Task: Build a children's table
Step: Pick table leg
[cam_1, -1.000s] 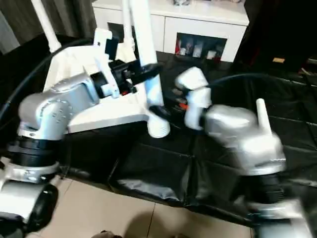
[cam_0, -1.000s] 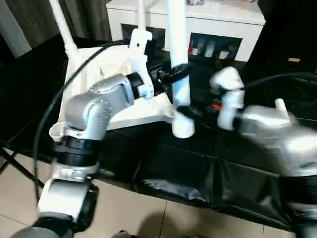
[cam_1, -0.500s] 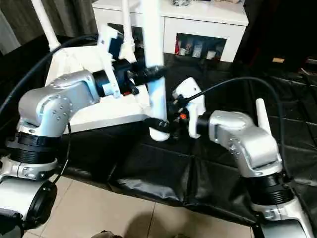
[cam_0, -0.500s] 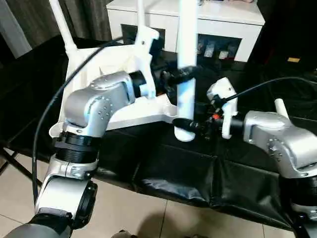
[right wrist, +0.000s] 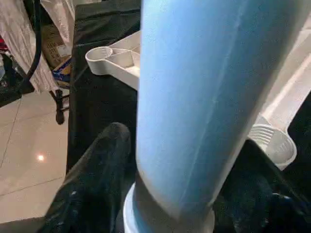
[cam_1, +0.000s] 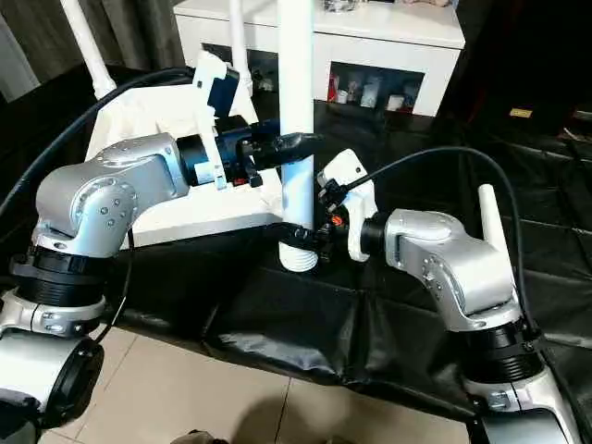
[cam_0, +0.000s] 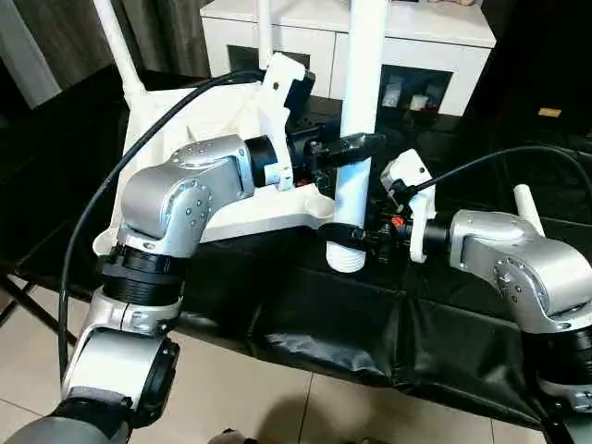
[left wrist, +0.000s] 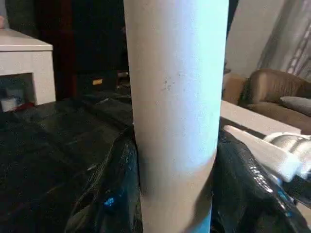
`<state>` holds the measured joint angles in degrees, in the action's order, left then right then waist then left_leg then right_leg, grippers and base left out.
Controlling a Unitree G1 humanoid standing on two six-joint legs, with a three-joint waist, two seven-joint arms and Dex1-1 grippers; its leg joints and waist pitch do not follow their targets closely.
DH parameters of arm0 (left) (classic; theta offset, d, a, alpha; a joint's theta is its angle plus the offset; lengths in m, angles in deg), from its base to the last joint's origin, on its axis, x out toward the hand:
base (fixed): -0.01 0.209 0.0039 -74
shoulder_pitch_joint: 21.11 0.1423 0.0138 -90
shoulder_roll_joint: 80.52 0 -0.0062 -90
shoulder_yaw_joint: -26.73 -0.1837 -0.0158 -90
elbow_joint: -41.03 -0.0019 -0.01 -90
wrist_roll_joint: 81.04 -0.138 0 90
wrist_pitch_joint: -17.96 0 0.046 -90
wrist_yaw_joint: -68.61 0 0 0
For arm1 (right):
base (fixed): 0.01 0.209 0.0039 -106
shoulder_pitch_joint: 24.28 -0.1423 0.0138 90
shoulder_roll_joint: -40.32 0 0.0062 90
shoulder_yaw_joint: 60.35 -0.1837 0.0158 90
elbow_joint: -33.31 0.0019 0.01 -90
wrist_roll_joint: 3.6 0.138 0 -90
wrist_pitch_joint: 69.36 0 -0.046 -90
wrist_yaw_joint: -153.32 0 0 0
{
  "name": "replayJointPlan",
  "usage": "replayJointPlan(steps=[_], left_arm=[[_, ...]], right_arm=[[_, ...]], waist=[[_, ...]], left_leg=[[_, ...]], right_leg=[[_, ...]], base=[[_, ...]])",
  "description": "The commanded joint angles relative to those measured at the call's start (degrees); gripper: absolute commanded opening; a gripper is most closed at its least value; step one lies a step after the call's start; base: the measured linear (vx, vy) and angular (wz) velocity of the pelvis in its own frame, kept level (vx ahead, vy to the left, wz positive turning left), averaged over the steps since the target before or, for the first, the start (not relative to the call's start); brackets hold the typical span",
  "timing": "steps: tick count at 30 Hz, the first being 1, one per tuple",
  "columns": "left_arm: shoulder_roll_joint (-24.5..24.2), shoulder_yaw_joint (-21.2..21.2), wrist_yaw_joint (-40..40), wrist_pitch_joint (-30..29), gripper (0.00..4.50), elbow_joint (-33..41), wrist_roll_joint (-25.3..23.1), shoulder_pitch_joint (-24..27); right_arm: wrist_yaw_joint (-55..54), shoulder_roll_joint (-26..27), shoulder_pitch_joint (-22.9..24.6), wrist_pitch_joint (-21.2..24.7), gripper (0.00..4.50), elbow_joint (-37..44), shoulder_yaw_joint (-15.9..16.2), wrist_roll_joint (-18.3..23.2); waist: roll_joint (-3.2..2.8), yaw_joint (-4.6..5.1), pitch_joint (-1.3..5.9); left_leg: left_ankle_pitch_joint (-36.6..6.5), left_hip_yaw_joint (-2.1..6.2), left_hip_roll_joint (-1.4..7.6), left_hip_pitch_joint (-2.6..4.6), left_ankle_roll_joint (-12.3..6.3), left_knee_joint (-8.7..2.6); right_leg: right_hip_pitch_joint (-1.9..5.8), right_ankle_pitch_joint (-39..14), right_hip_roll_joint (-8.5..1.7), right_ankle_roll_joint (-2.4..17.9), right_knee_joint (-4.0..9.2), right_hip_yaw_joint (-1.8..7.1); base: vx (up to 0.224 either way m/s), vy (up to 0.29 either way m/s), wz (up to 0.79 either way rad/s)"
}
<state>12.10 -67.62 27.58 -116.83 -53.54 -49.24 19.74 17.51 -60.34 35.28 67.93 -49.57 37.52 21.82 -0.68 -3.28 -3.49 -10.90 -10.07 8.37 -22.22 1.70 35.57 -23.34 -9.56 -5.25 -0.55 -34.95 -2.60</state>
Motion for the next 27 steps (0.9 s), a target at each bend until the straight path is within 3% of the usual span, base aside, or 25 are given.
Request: replayJointPlan(steps=[1,7,15,17,18,19,20,22,23,25,27], left_arm=[[-0.4,-0.2,-0.5,0.1,1.83,1.3,-0.2,-0.8],[-0.8,-0.1,-0.7,0.0,1.83,1.6,-0.2,-0.7],[-0.6,1.0,1.3,-1.0,1.83,1.8,-0.3,-0.6],[0.3,3.9,3.8,-3.5,2.39,0.9,1.4,-0.7],[0.3,3.9,3.8,-3.5,2.53,0.9,1.4,-0.7],[0.1,4.3,4.4,-2.9,2.55,0.5,1.0,-0.3],[0.1,4.3,4.4,-2.9,2.62,0.5,1.0,-0.3],[0.4,5.2,4.8,-3.2,2.95,0.2,1.7,0.0],[0.6,5.9,5.1,-3.7,2.98,0.3,2.4,0.1],[0.9,6.8,5.6,-4.3,3.00,0.4,3.3,0.3],[0.9,8.2,5.7,-4.9,3.25,0.7,4.5,0.6]], right_arm=[[0.3,-0.1,-0.8,0.6,2.32,0.5,-0.3,1.1],[0.5,0.1,-0.8,0.9,1.95,0.5,-0.2,1.0],[-0.6,0.7,-0.5,0.6,1.88,0.5,-0.8,0.6],[-2.2,1.4,0.1,0.2,1.87,0.7,-2.2,0.5],[-2.2,1.4,0.1,0.2,1.87,0.7,-2.2,0.5],[-3.1,1.9,0.4,0.0,1.87,0.6,-3.2,0.7],[-3.1,1.9,0.4,0.0,1.87,0.6,-3.2,0.7],[-4.7,2.8,0.6,-0.2,1.86,0.5,-4.6,0.8],[-5.7,3.4,0.8,-0.4,1.86,0.4,-5.6,0.9],[-7.0,4.2,1.0,-0.5,1.86,0.3,-6.6,0.9],[-9.6,5.4,1.3,-0.9,1.86,0.4,-8.1,0.5]], waist=[[0.58,-0.03,4.07],[0.64,-0.10,4.07],[0.48,-0.08,4.12],[0.09,-0.05,4.11],[0.22,-0.04,4.16],[-0.28,-0.18,4.14],[0.04,-0.04,4.12],[-0.66,0.01,4.08],[-0.41,-0.04,4.19],[-0.76,-0.10,4.19],[-0.68,-0.12,4.18]], left_leg=[[-10.3,1.34,3.78,0.90,-0.76,-4.59],[-10.2,1.29,3.78,0.93,-0.84,-4.55],[-10.2,1.34,3.82,0.94,-0.57,-4.55],[-10.2,1.34,3.70,0.94,-0.35,-4.47],[-10.2,1.32,3.68,0.94,-0.40,-4.47],[-10.5,1.44,3.65,0.97,-0.27,-4.52],[-10.9,1.40,3.64,0.93,-0.21,-4.57],[-11.9,1.44,3.63,1.01,0.30,-4.66],[-12.1,1.48,3.58,1.07,0.39,-4.64],[-11.7,1.45,3.54,1.02,0.38,-4.59],[-11.3,1.42,3.51,0.96,0.29,-4.58]], right_leg=[[2.99,-13.1,-3.02,13.6,3.81,2.17],[3.00,-13.2,-3.08,13.7,3.84,2.21],[3.03,-12.9,-3.05,13.7,3.74,2.19],[3.00,-11.9,-2.96,14.3,3.65,2.16],[3.05,-11.8,-2.96,14.3,3.72,2.15],[3.06,-12.1,-2.98,14.4,3.69,2.10],[3.07,-12.4,-2.91,14.1,3.84,2.11],[2.96,-12.3,-2.83,14.2,3.99,2.09],[3.09,-11.9,-2.76,14.3,3.81,2.03],[3.07,-11.2,-2.83,14.6,3.71,2.06],[3.13,-11.0,-2.85,14.8,3.73,2.04]], base=[[0.000,0.000,0.00],[0.000,0.000,0.00],[0.000,0.000,0.00],[0.000,0.000,0.00],[0.000,0.000,0.00],[0.000,0.000,0.00],[0.000,0.000,0.00],[0.000,0.000,0.00],[0.000,0.000,0.00],[0.000,0.000,0.00],[0.000,0.000,0.00]])
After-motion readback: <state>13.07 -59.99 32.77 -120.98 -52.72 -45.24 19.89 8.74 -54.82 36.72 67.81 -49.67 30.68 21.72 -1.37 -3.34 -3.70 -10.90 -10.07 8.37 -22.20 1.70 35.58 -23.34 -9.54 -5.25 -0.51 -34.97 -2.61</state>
